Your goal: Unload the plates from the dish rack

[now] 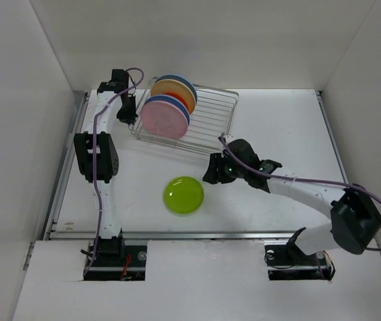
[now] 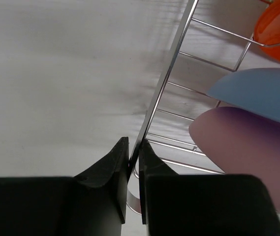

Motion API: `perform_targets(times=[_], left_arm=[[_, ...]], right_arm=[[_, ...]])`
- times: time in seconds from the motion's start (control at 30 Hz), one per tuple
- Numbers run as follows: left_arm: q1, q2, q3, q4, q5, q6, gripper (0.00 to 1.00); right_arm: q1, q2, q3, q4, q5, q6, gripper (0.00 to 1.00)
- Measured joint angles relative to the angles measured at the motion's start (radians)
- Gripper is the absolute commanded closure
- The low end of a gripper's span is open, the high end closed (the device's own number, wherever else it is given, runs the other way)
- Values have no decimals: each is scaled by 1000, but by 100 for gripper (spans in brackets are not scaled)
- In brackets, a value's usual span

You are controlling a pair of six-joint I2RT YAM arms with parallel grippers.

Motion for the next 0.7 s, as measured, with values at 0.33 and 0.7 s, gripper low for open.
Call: perform_targets(times=[0.33,0.7], left_arm=[[-1,-64,-119,93,27,43,100],[-64,-153,-248,82,40,19,100]], right_arm=[[0,39,385,-104,105,-143,48],[-14,430,819,-126,226,-301,48]])
